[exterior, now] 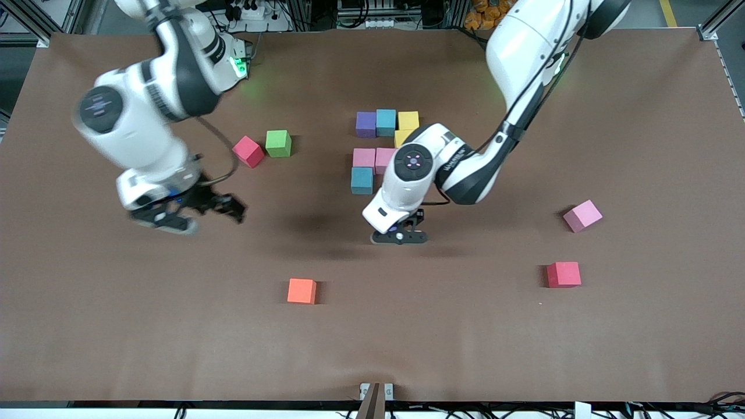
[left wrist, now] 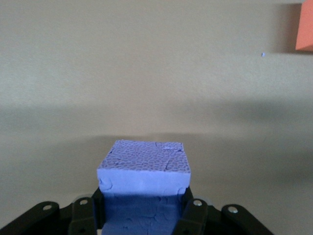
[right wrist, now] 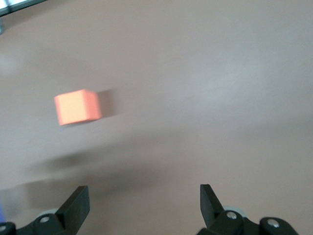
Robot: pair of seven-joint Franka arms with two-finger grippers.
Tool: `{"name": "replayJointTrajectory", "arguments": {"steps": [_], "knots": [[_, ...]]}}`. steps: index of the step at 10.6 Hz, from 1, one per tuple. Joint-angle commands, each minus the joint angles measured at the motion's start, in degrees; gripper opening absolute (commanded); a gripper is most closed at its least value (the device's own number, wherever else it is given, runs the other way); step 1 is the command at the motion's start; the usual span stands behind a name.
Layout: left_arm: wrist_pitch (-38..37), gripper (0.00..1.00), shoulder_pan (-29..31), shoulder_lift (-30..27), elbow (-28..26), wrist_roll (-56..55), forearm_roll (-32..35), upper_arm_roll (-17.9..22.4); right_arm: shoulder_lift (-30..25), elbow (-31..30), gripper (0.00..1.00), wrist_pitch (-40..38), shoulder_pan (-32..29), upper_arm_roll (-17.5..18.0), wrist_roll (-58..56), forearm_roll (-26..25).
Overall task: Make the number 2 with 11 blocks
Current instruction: 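Lower the purple cube below cyan with the left gripper while right reaches orange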
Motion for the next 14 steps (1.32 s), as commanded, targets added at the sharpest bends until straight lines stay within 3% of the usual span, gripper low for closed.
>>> {"name": "replayJointTrajectory", "arguments": {"steps": [1, 5, 9, 12, 14], "knots": [[-3.7, 0.26, -3.5, 3.9, 6.8, -1.0, -1.0, 1.9, 1.9, 1.6, 1.0, 0.2, -8.3, 1.9, -9.3, -0.7], [-3.9, 0.26, -5.8, 5.7, 8.3, -2.9, -1.9, 2.1, 5.6, 1.4, 1.0, 0.3, -18.5, 6.8, -15.3, -0.9], [-3.8, 0.28, -6.9, 6.7, 8.0, -3.0, -3.7, 2.3, 8.6, 2.2, 1.0, 6.5, -17.0, 6.8, -15.2, -1.0], [-3.9, 0.29, -7.5, 7.1, 7.7, -4.4, -4.0, 2.3, 17.1, 12.7, 1.0, 7.1, -12.3, 6.3, -14.2, -1.0], [-3.9, 0.29, -7.6, 7.6, 7.7, -4.5, -4.1, 2.3, 23.5, 21.0, 1.0, 6.7, -8.8, 4.1, -14.0, -1.0]]}}
